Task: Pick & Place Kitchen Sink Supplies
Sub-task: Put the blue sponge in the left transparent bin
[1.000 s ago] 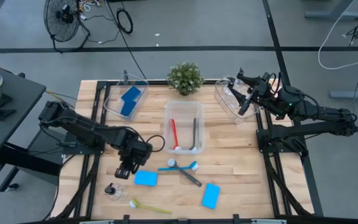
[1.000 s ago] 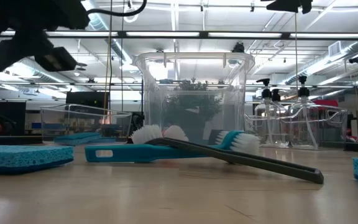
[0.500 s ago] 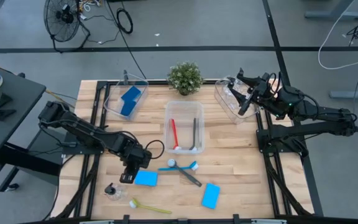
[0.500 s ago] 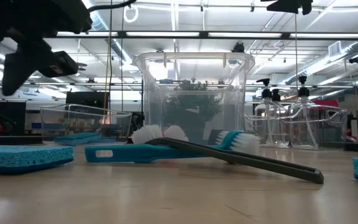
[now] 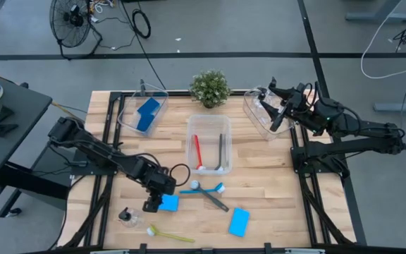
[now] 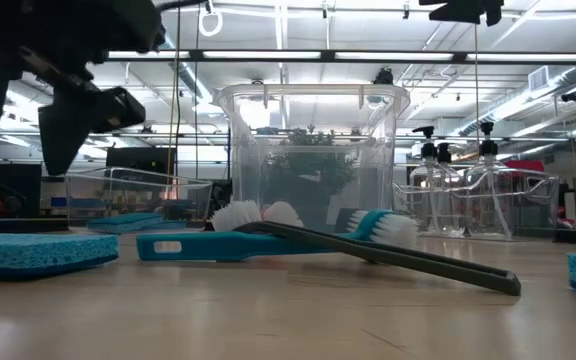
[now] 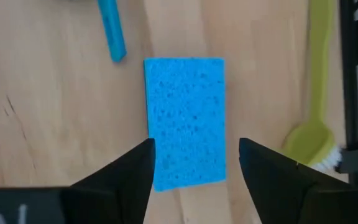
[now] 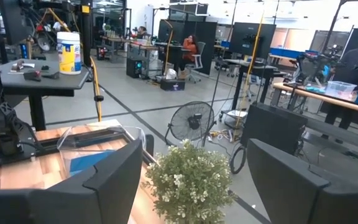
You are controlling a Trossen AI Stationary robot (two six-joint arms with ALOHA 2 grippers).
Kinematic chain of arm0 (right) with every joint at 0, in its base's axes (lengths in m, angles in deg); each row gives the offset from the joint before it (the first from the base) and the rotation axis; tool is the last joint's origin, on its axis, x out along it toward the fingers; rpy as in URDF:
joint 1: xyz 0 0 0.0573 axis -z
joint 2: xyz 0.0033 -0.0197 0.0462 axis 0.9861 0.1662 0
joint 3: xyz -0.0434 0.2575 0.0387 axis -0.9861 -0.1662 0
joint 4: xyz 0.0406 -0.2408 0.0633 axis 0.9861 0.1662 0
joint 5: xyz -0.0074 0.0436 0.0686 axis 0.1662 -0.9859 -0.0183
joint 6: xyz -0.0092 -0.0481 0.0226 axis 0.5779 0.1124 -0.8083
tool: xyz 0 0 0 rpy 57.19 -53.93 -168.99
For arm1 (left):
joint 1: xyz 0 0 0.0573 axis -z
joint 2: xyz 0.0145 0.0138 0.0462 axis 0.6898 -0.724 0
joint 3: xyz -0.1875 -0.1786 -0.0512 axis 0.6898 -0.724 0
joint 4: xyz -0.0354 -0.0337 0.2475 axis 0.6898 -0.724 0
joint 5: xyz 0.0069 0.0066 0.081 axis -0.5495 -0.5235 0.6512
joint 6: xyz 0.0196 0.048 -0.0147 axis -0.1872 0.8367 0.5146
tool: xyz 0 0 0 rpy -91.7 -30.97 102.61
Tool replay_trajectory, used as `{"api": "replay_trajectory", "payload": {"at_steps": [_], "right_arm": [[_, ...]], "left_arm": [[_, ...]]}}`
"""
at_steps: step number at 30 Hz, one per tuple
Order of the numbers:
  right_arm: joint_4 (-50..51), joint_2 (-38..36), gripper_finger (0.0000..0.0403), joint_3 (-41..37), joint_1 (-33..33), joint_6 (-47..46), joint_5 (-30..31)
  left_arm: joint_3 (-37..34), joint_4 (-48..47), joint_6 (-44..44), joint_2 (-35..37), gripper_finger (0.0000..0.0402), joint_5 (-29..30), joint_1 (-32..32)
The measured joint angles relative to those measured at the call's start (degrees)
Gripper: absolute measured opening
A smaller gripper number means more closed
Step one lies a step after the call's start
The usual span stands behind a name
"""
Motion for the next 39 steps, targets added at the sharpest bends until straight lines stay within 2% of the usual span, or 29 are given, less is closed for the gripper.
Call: {"api": "replay_trajectory", "payload": {"at_steps": [12,19,23,32,39], "right_arm": [[1.02,0.02,0.0292,0.00,0.00,-0.17,-0.04],[1.49,0.02,0.0292,0.00,0.00,-0.15,-0.04],[1.66,0.01,0.0292,0.00,-0.01,-0.16,-0.04],[1.87,0.00,0.0292,0.00,-0.01,-0.17,-0.04],[1.85,0.02,0.0292,0.00,0.00,-0.17,-0.04]], "left_arm": [[0.00,0.77,-0.04,-9.38,0.0238,0.24,-0.04],[0.01,1.02,-0.05,-10.98,0.0229,-0.17,-0.07],[0.02,0.90,-0.02,-11.07,0.0193,-0.82,-0.07],[0.00,0.83,0.15,-11.07,0.0086,-1.95,-0.07],[0.02,0.66,0.17,-11.07,0.0031,-2.51,-0.07]]}}
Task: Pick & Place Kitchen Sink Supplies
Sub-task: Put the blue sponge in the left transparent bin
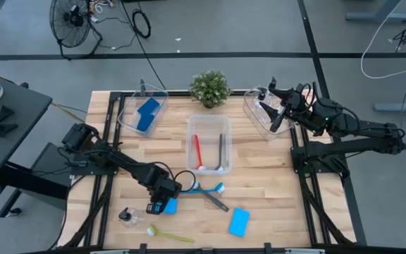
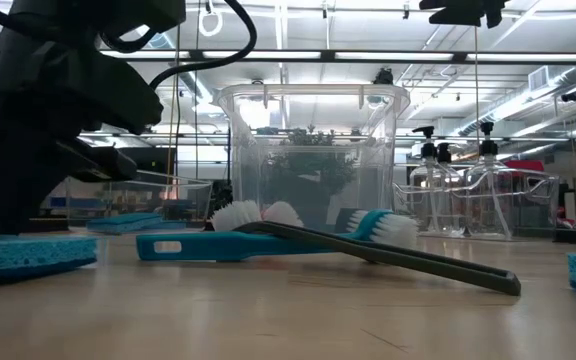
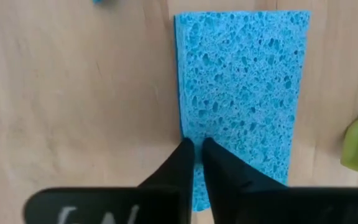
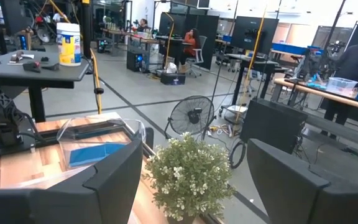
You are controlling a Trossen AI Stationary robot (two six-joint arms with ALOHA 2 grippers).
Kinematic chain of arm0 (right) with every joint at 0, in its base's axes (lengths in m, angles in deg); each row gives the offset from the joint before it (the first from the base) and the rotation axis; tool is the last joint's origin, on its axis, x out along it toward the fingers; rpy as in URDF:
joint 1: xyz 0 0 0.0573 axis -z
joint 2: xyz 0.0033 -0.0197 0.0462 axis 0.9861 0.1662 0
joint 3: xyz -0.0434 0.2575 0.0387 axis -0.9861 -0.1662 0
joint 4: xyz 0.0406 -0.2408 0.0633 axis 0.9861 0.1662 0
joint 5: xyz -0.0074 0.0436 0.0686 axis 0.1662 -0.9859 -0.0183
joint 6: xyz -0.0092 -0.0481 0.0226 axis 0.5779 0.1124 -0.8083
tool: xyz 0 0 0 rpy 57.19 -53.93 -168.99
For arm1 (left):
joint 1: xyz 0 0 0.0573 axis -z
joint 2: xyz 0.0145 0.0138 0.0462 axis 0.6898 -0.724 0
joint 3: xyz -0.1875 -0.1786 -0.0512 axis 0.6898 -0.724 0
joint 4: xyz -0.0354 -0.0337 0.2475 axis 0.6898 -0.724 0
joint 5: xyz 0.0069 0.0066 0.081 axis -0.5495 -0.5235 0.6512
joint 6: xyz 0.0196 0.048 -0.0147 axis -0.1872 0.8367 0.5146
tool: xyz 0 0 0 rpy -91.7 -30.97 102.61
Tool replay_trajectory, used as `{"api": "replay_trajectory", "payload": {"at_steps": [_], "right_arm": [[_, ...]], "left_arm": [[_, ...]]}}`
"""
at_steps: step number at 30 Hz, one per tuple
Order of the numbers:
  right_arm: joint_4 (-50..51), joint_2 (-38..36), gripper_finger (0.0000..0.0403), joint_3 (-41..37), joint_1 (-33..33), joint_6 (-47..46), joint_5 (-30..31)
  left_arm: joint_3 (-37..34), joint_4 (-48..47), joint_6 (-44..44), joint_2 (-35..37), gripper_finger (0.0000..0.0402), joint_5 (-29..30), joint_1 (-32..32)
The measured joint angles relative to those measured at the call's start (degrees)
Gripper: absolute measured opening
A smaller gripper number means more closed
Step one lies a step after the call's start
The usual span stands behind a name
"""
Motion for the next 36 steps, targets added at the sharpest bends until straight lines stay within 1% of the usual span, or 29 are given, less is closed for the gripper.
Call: {"api": "replay_trajectory", "payload": {"at_steps": [3,5,14,22,28,36], "right_arm": [[-0.02,0.00,0.0292,0.00,-0.02,-0.01,0.00],[-0.02,0.00,0.0292,0.00,0.00,0.01,0.00],[-0.04,0.00,0.0292,0.00,0.00,0.04,0.00],[-0.10,0.00,0.0292,0.00,-0.01,0.82,0.00],[-0.11,0.00,0.0292,0.00,-0.01,1.52,0.00],[-0.11,-0.01,0.0292,0.00,-0.01,1.50,0.00]], "left_arm": [[0.00,-0.35,0.00,0.00,0.0011,-1.39,-0.04],[0.00,-0.41,0.04,0.00,0.0005,-2.66,-0.04],[0.00,-3.36,1.17,0.02,0.0003,-5.86,-0.15],[0.00,-12.15,5.71,0.07,0.0001,-6.30,-0.68],[0.02,-14.28,9.71,0.07,0.0001,-4.47,-3.89],[0.07,-15.93,14.95,0.85,0.0001,-2.70,-10.47]]}}
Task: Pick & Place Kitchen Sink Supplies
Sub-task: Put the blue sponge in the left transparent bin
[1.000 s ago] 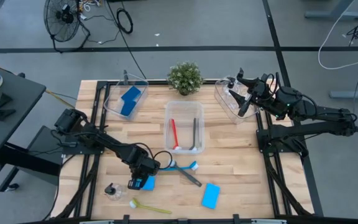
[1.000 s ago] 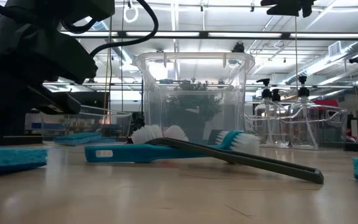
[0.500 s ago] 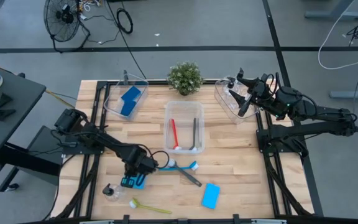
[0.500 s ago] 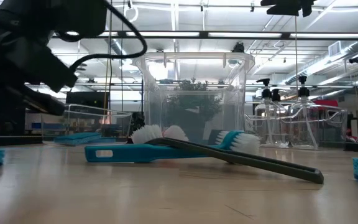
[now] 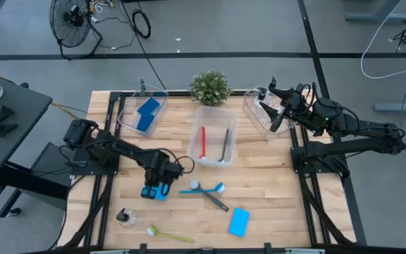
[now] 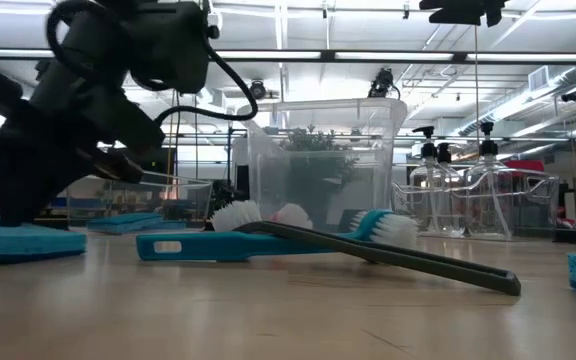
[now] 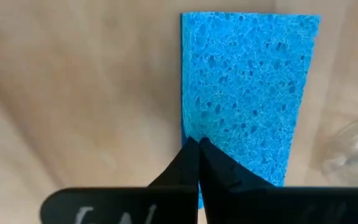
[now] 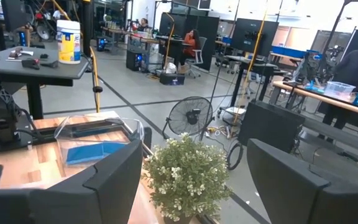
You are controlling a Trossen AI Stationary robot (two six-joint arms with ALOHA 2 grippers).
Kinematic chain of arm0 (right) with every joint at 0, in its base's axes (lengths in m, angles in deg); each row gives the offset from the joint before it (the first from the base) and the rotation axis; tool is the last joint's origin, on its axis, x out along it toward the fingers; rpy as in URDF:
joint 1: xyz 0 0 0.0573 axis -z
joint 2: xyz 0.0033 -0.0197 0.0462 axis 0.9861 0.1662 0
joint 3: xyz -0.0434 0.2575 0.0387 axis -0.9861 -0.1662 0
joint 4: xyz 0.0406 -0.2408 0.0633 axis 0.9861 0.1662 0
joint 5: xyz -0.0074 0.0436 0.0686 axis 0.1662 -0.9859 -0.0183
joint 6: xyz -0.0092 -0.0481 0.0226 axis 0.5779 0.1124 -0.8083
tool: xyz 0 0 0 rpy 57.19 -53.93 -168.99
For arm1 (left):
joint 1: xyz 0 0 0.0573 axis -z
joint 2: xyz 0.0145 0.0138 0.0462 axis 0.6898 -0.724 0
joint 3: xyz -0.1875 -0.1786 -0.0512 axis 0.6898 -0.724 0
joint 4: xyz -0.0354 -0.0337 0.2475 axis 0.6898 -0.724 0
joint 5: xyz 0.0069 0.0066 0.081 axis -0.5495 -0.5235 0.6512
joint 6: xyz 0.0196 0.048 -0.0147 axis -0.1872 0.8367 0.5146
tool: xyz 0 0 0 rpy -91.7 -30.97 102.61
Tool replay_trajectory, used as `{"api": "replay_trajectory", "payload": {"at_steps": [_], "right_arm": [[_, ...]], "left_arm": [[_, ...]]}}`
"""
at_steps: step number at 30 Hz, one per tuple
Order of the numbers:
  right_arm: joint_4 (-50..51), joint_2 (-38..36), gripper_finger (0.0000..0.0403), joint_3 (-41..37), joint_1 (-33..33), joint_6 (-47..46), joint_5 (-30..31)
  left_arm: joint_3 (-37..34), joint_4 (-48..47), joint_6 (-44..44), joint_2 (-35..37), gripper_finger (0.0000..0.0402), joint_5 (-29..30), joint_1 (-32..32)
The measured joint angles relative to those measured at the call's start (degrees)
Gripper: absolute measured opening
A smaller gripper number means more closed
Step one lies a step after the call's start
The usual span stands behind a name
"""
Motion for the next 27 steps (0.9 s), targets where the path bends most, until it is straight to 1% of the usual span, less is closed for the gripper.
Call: {"api": "replay_trajectory", "payload": {"at_steps": [7,11,15,19,23,27], "right_arm": [[-0.05,-0.01,0.0292,0.00,-0.01,0.00,0.04],[-0.03,-0.02,0.0292,0.00,0.01,-0.45,0.09],[-0.02,-0.02,0.0292,0.00,-0.01,-0.06,0.15],[-0.04,-0.02,0.0292,0.00,0.03,-0.01,0.17],[-0.04,-0.02,0.0292,0.00,0.03,0.00,0.20],[-0.04,-0.02,0.0292,0.00,0.03,0.00,0.20]], "left_arm": [[0.02,-5.19,5.44,3.48,0.0001,1.54,-4.04],[0.02,-8.79,9.29,5.39,0.0001,-0.44,-3.78],[0.04,-10.20,13.82,7.92,0.0000,-2.61,-2.69],[0.35,-11.99,14.07,10.11,0.0000,-3.89,-2.14],[2.09,-14.38,14.08,13.25,0.0000,-3.62,-2.12],[4.66,-17.97,14.28,16.70,0.0000,-0.16,-2.90]]}}
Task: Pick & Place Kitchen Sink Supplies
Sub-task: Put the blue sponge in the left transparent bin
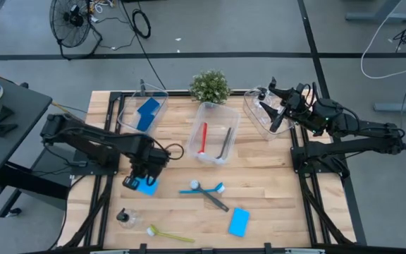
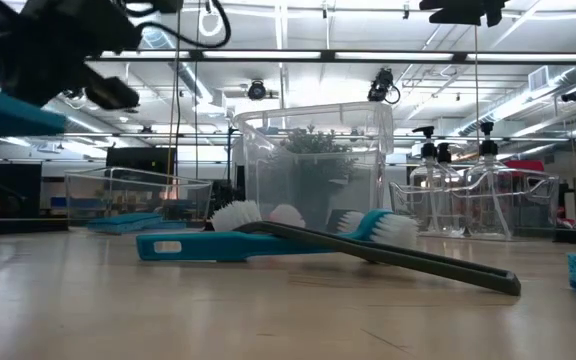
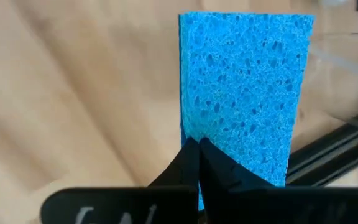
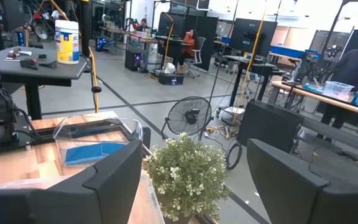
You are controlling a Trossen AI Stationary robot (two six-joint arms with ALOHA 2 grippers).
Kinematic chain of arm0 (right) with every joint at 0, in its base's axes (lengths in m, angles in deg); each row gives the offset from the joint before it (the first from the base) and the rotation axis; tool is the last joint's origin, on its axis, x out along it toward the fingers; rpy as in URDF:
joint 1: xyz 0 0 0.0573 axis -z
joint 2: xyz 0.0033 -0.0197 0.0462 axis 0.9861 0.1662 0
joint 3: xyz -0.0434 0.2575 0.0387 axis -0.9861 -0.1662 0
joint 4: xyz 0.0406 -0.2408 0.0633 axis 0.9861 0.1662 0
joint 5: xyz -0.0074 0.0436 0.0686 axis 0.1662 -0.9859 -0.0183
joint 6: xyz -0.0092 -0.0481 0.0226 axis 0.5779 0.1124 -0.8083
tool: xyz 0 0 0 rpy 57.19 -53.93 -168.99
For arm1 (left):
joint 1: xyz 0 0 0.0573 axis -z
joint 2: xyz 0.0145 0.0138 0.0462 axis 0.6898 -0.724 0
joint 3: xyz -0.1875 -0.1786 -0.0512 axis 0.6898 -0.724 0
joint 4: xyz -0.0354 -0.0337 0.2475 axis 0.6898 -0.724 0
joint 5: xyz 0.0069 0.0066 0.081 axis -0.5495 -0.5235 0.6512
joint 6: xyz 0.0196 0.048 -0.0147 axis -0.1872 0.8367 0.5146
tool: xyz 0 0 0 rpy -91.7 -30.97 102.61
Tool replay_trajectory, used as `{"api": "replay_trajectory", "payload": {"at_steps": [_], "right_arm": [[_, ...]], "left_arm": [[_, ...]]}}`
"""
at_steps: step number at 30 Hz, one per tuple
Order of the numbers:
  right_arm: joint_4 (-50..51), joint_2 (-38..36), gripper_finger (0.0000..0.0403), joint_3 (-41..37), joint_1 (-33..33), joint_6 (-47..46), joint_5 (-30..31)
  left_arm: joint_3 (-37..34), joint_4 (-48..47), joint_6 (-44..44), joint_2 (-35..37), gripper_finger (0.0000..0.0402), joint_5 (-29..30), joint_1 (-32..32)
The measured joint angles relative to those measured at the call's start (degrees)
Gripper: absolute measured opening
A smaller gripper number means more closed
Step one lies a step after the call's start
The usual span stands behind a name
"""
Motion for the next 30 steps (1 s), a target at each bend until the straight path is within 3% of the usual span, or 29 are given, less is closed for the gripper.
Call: {"api": "replay_trajectory", "payload": {"at_steps": [12,24,30], "right_arm": [[-0.07,0.71,0.0292,0.00,0.00,0.00,0.00],[-0.20,1.65,0.0292,0.00,-0.01,-0.51,-0.02],[-0.17,1.87,0.0292,0.00,-0.02,-0.59,-0.02]], "left_arm": [[4.91,-3.66,2.20,7.17,0.0000,14.73,-9.35],[9.43,-3.51,2.35,7.32,0.0000,35.51,-26.48],[9.43,-3.60,2.38,7.30,0.0001,41.37,-35.08]]}}
